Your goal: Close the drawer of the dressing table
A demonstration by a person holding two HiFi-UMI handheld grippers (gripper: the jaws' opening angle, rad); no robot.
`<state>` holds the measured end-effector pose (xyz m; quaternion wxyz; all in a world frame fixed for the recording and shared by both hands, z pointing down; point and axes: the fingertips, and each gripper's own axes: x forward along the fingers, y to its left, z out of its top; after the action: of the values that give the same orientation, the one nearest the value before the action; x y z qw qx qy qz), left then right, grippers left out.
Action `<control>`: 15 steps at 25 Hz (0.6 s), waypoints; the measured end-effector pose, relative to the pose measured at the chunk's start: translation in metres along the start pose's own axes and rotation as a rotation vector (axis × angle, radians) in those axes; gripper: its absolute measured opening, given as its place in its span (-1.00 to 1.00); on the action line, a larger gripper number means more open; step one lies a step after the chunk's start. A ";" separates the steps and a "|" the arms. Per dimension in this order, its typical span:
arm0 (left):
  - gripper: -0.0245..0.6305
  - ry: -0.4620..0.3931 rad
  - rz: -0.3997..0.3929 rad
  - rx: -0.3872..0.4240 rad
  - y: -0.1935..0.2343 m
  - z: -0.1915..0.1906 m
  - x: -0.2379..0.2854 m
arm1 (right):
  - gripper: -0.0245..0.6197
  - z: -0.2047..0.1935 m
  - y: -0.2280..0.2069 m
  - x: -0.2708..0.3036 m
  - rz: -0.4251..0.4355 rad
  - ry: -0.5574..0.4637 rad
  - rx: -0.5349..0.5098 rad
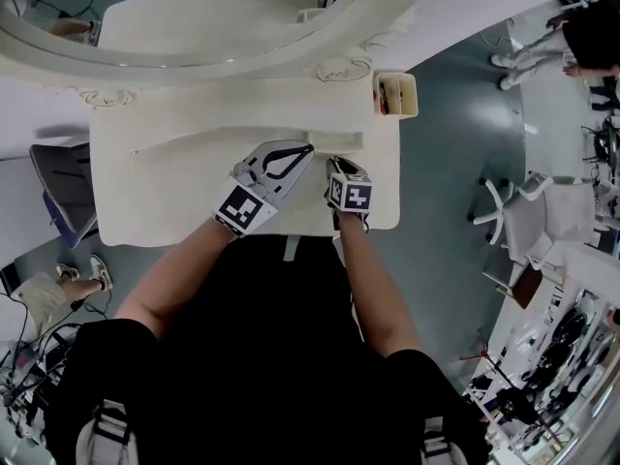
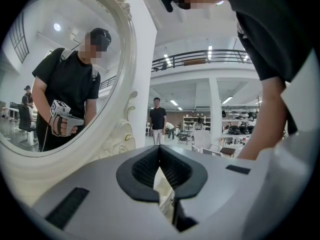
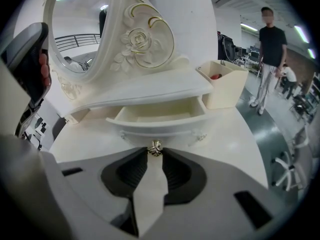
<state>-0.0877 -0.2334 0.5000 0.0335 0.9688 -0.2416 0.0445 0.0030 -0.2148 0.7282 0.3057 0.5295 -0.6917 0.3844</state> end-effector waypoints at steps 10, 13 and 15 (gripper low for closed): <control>-0.94 0.002 0.009 -0.011 0.005 -0.002 0.004 | -0.62 0.015 -0.005 0.010 -0.004 -0.010 -0.001; -0.94 0.016 0.009 0.011 0.006 -0.004 0.005 | -0.62 0.019 -0.006 0.014 -0.004 -0.010 -0.002; -0.94 0.010 0.012 -0.007 0.007 -0.003 0.006 | -0.62 0.021 -0.007 0.017 -0.004 -0.010 -0.002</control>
<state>-0.0856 -0.2425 0.5042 0.0378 0.9669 -0.2475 0.0485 0.0047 -0.2427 0.7328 0.3036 0.5323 -0.6925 0.3807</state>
